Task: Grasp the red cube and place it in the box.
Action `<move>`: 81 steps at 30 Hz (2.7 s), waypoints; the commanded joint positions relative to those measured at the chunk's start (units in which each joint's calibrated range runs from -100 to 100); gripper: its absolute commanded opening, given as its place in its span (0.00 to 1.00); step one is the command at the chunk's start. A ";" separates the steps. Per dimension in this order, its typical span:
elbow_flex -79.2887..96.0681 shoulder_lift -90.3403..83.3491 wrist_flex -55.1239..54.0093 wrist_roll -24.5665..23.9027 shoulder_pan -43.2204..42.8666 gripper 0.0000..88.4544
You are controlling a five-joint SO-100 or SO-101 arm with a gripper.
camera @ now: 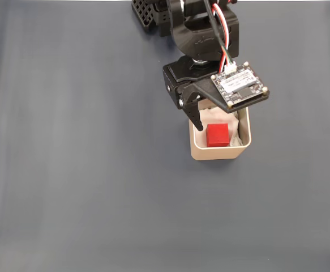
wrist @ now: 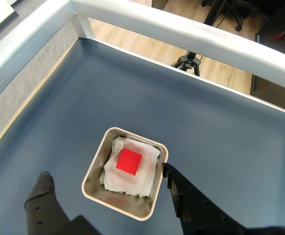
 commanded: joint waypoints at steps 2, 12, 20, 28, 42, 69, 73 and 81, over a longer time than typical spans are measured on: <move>-1.52 -0.47 -1.19 0.05 0.41 0.58; -1.43 -0.64 -1.69 -0.05 0.63 0.51; -1.25 -0.81 -0.78 -0.20 1.69 0.00; -1.70 -0.73 -0.78 -1.90 6.02 0.00; 11.88 -8.43 -3.41 -1.42 16.39 0.00; 47.98 -38.98 -4.23 -3.13 16.10 0.00; 52.08 -43.22 -3.49 -3.57 15.32 0.00; 57.73 -49.80 0.04 -5.37 13.69 0.00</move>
